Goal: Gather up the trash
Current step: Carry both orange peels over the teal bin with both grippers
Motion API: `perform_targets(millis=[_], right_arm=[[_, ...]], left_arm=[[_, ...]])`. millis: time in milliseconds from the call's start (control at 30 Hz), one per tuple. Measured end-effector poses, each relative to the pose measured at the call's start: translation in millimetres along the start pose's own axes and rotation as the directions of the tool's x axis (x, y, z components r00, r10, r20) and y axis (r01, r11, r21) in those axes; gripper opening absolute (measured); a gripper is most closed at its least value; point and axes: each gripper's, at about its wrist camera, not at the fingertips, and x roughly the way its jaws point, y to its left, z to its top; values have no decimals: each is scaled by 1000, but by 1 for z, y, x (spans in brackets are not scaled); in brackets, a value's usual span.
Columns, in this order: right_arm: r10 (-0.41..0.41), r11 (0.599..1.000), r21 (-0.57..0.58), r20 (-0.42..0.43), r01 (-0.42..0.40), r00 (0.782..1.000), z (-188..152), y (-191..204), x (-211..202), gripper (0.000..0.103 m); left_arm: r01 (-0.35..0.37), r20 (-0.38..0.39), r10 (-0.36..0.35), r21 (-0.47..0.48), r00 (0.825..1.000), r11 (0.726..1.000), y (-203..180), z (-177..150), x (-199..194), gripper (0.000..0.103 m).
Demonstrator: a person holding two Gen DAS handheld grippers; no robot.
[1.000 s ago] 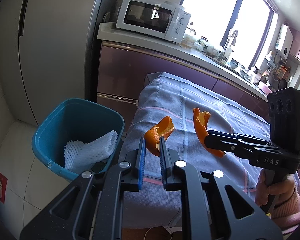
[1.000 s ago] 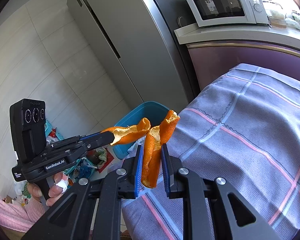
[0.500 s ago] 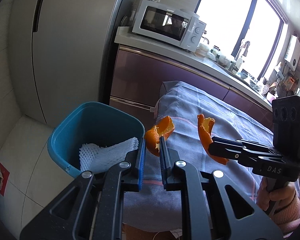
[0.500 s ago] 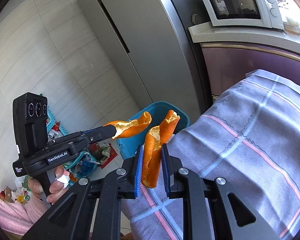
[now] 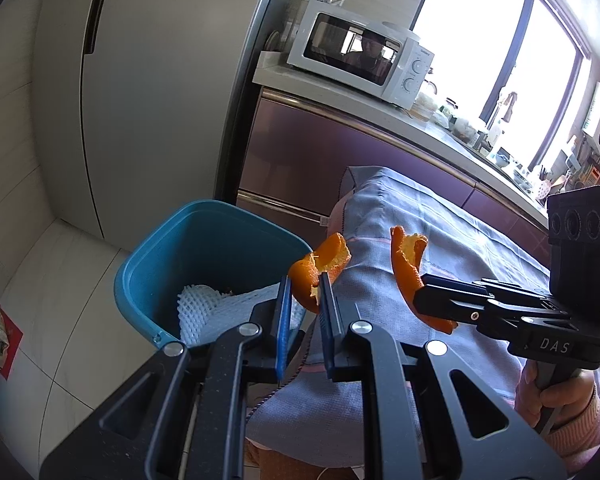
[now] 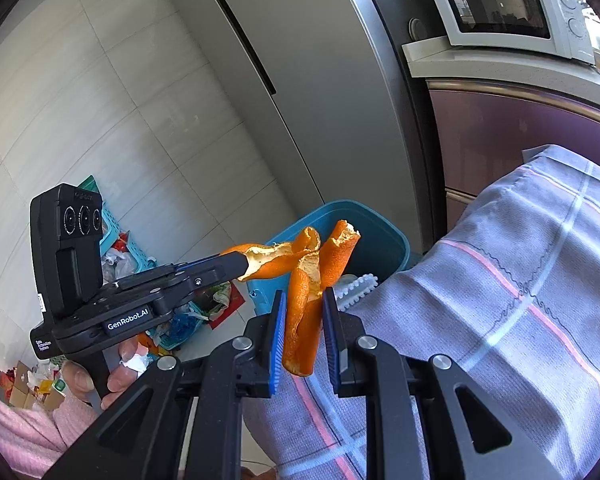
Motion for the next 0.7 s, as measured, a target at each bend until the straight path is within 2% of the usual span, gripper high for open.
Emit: perform_targets(millis=[700], right_arm=[[30,999,18,-61,-29,998,19,0,48,17]], left_arm=[[-57,-18,56,-66,998,996,28,0,19,14]])
